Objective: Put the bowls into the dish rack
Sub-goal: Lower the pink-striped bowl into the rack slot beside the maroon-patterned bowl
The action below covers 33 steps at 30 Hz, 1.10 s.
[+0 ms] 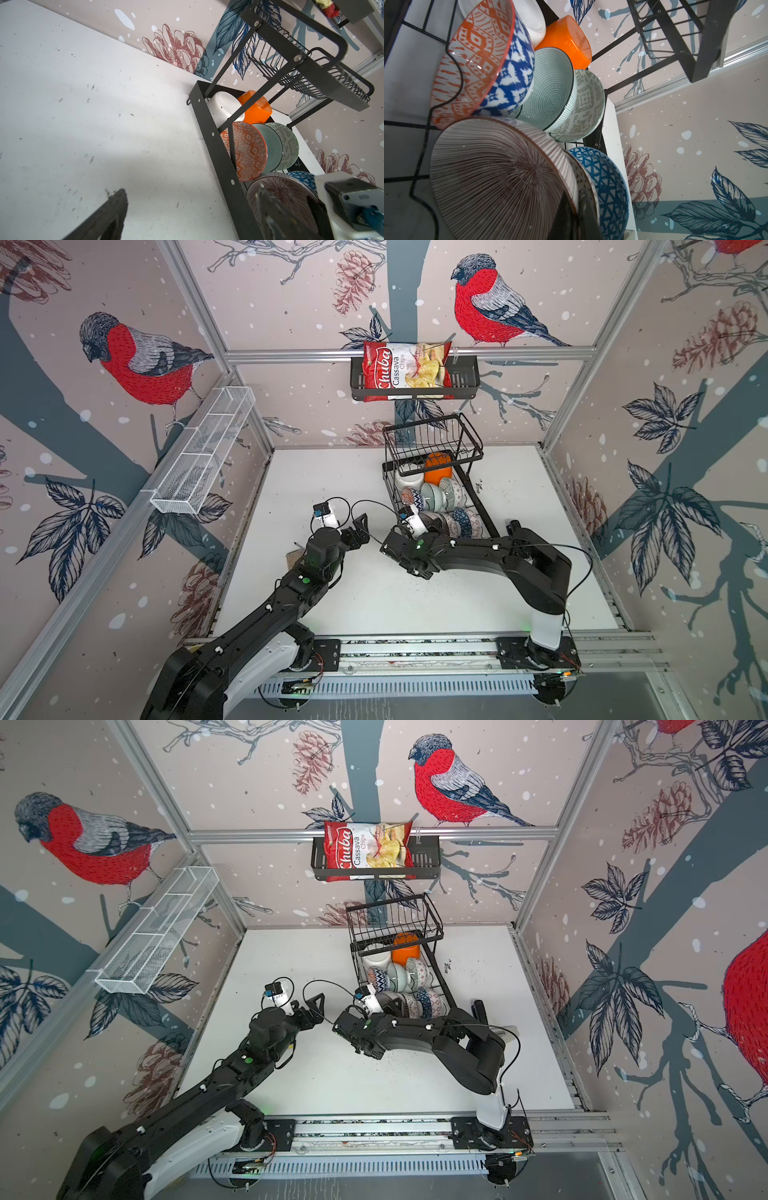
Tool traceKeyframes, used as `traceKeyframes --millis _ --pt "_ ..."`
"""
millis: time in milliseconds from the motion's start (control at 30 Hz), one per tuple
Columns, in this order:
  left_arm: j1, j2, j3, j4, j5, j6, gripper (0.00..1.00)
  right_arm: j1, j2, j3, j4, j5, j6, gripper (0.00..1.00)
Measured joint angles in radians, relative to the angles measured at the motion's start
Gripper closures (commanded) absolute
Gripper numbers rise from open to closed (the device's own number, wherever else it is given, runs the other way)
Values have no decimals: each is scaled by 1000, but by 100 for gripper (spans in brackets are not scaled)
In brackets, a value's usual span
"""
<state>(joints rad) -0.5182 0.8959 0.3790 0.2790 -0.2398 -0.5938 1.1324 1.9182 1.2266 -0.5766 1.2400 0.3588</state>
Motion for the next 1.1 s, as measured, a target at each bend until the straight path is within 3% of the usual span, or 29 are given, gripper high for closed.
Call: traceKeyframes --millis 733,1100 --pt "20 -5 -23 2 22 17 4 40 68 6 12 102 28 100" --pt "25 -9 -30 2 27 17 4 43 72 13 11 93 29 84"
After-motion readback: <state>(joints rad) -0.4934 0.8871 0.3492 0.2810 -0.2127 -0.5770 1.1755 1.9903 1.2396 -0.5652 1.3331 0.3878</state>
